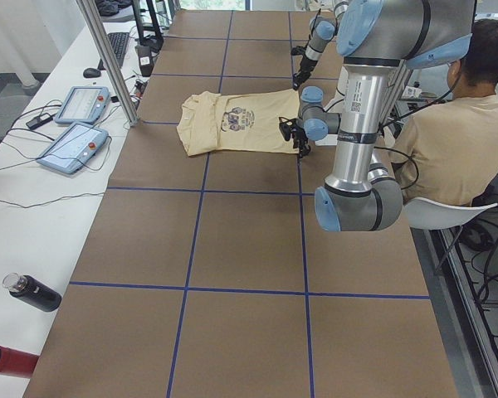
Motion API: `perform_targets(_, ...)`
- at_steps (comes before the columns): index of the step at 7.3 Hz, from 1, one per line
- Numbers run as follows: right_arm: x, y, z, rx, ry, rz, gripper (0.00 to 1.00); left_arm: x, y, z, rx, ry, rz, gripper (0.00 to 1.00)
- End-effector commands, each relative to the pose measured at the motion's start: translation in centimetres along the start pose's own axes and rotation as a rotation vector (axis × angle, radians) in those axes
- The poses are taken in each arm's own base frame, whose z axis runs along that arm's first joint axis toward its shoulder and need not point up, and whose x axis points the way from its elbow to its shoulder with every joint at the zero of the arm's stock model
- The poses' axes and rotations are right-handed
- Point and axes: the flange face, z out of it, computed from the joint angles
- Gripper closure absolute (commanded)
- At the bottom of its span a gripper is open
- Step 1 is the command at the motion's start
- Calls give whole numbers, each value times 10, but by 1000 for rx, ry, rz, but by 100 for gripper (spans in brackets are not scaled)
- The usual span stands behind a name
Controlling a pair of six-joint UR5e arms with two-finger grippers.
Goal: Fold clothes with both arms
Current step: 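Lower the left gripper to the hem and grasp both hem corners nearest the robot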
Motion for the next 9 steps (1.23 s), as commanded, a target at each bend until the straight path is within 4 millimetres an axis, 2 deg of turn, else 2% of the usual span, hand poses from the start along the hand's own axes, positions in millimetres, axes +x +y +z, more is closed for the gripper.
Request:
perform_targets(1, 0, 0, 0, 0, 0, 0, 100, 2, 2, -2, -14, 3, 1, 45)
perform_targets(4, 0, 0, 0, -1, 0, -1, 100, 1, 6, 0, -18, -2, 5, 47)
perform_targets(5, 0, 0, 0, -1, 0, -1, 100, 1, 7, 0, -19, -2, 6, 53)
perform_targets(6, 0, 0, 0, -1, 0, -1, 100, 2, 7, -2, -20, 2, 5, 85)
perform_targets(7, 1, 1, 0, -2, 1, -2, 100, 2, 7, -4, -22, 7, 5, 100)
perform_targets(9, 0, 0, 0, -1, 0, -1, 100, 3, 7, -6, -23, 11, 5, 100)
